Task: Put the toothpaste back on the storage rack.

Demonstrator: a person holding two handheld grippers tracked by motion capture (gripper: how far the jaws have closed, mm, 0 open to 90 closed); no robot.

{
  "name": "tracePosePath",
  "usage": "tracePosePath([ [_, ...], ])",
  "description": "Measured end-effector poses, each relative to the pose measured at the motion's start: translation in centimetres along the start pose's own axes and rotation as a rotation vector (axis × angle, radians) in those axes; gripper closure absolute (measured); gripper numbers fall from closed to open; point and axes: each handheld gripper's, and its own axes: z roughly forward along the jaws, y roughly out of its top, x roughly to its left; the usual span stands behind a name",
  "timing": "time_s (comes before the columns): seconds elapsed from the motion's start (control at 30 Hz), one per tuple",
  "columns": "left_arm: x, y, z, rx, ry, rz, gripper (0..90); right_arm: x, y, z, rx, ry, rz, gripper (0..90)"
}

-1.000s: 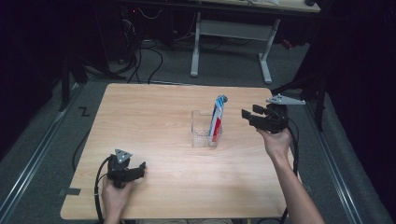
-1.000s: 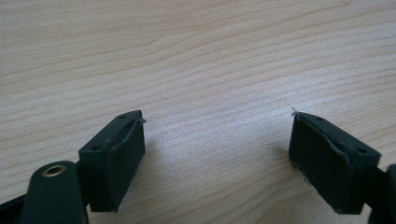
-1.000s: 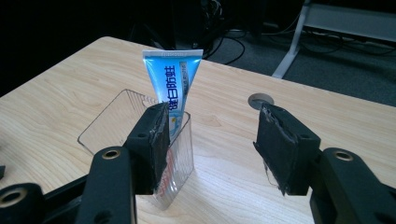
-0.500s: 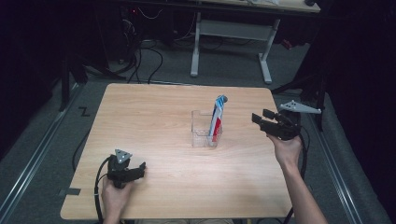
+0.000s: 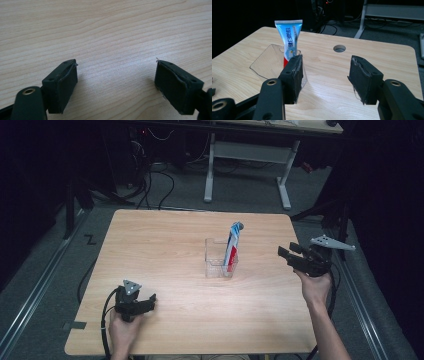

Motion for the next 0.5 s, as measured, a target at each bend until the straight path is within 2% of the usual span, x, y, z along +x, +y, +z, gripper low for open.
tracePosePath([
  [0.5,0.0,0.0,0.0,0.0,-0.001,0.001,18.6,-1.5,-1.8,-1.6,-0.021,-0.009,0.039,44.7],
])
